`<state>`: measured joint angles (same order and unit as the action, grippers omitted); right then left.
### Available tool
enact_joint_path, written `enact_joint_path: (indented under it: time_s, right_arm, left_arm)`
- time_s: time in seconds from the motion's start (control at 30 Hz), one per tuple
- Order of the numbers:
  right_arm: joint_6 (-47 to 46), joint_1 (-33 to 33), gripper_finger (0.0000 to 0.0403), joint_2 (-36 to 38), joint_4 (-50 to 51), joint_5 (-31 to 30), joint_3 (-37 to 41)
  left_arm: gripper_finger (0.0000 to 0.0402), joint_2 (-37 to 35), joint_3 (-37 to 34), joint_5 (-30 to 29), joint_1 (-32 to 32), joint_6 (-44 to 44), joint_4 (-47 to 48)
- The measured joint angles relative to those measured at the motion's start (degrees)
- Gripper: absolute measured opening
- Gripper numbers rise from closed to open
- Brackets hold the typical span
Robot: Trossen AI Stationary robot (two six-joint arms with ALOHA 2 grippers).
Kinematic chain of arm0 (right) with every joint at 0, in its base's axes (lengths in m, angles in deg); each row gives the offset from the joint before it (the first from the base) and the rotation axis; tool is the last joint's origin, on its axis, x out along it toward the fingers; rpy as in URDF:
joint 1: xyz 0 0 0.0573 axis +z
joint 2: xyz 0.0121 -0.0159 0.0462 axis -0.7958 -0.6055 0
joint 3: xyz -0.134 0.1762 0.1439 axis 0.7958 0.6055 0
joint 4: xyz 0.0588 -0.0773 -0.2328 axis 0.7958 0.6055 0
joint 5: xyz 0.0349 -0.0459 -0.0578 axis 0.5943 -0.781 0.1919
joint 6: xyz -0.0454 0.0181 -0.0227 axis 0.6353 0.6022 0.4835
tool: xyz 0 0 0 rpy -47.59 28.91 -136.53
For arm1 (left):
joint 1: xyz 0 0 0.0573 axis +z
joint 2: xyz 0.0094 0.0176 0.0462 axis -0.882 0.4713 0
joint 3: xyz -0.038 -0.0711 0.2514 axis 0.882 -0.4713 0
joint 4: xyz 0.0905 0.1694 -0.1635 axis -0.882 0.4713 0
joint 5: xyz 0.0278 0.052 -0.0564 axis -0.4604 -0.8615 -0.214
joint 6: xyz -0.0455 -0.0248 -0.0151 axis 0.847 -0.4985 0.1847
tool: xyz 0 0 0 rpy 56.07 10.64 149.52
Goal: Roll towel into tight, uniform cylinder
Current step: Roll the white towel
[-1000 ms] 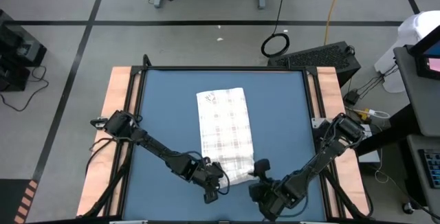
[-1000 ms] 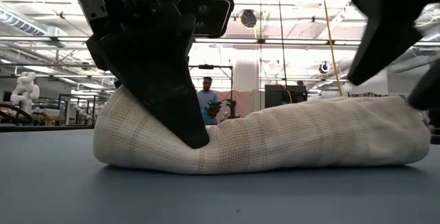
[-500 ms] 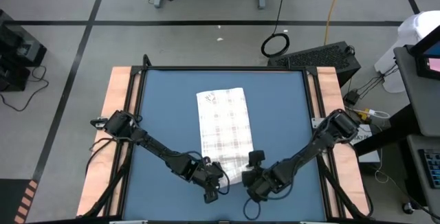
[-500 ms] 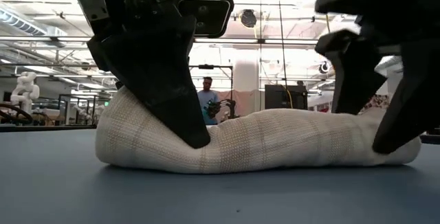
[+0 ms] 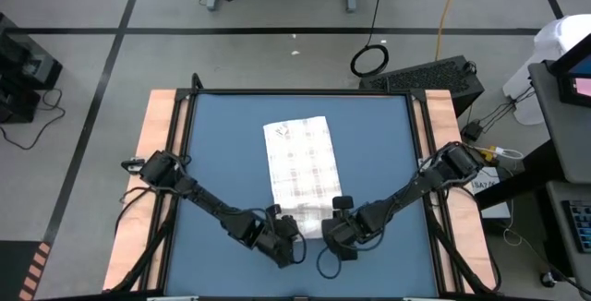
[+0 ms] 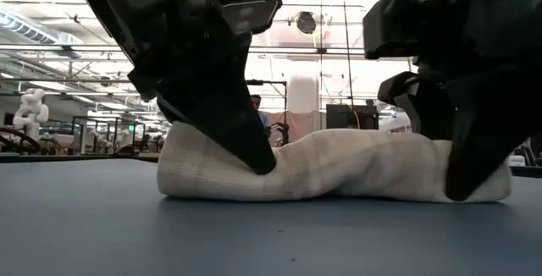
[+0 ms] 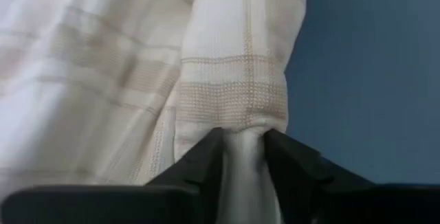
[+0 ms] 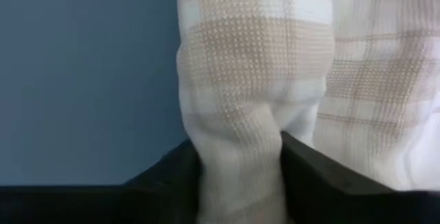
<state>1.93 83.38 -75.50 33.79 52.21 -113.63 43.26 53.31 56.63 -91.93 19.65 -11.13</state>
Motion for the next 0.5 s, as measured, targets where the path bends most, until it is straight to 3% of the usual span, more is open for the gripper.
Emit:
enact_joint_path:
  time_s: [0.27,0.5]
  right_arm:
    - [-0.65,-2.79,0.0045,-0.02,-1.65,7.58,-0.02]
    - [-0.16,-3.82,0.0051,-0.33,-7.19,17.65,0.07]
  left_arm:
    - [0.02,-3.32,1.4,-6.93,-3.05,-2.92,3.16]
    - [0.0225,-3.57,1.49,-16.97,-10.45,-11.47,-1.92]
